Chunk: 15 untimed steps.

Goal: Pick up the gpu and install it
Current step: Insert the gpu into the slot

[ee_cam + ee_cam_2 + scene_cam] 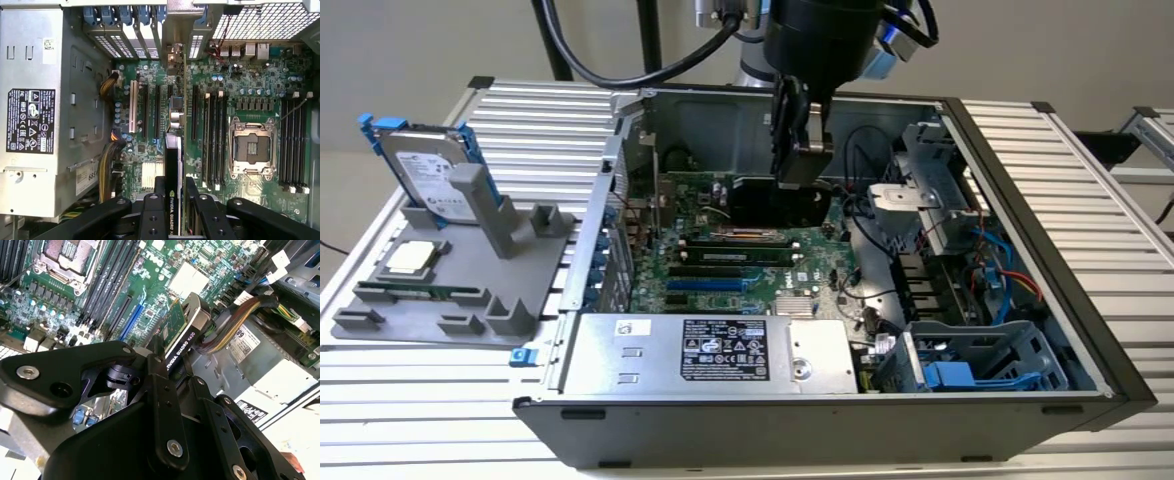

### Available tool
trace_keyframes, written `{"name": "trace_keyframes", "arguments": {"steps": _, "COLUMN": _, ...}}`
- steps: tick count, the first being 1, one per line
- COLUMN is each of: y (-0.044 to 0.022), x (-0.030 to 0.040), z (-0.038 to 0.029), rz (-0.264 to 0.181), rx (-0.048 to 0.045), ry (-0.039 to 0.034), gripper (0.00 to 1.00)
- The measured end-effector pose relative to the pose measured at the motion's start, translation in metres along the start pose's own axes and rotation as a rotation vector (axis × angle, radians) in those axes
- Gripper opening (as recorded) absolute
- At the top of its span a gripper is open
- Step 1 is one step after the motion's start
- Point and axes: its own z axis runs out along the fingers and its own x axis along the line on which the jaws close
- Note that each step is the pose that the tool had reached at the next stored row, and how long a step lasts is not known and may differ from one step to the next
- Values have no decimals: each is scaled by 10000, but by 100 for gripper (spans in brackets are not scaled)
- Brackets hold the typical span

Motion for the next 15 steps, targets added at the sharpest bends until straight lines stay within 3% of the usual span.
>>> {"name": "trace_keyframes", "arguments": {"steps": 7, "y": -3, "x": -9, "z": 48, "rz": -1, "rx": -1, "ry": 1, "gripper": 0}}
{"name": "trace_keyframes", "arguments": {"steps": 15, "y": -3, "x": -9, "z": 50, "rz": 0, "rx": -3, "ry": 1, "gripper": 0}}
